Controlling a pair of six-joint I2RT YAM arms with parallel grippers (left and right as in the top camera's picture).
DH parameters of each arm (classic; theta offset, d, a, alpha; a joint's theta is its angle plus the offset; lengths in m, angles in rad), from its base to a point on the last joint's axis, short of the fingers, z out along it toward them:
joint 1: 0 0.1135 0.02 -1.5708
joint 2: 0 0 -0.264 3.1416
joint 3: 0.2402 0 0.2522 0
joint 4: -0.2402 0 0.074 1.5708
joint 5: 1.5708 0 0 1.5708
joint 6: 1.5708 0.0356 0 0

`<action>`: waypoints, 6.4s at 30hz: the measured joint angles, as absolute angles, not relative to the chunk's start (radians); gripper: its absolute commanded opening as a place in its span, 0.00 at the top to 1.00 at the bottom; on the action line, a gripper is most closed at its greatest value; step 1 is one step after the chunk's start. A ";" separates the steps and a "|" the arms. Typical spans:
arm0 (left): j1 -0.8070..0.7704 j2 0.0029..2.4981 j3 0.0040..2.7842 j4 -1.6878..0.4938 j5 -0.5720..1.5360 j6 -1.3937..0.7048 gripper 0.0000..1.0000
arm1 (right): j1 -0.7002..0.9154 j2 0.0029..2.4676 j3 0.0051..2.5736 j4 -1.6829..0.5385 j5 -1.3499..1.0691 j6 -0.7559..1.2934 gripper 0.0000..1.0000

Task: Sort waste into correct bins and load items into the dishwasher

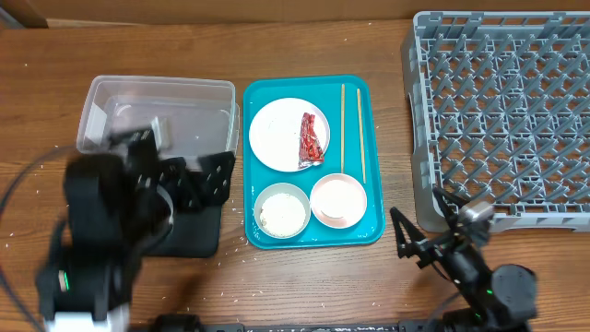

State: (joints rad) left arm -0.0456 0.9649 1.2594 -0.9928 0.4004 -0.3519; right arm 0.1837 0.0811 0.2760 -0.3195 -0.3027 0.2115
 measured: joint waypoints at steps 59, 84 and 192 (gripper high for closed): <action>-0.237 1.715 1.707 -1.393 0.769 -0.063 0.96 | 0.184 0.971 1.119 -0.961 -0.466 0.230 0.08; -0.142 1.713 1.708 -1.687 1.340 0.506 0.96 | 0.322 1.050 1.124 -0.547 -0.987 0.163 0.11; -0.094 1.713 1.707 -1.687 1.195 0.498 0.34 | -0.284 1.340 1.347 -1.343 -0.140 0.278 0.37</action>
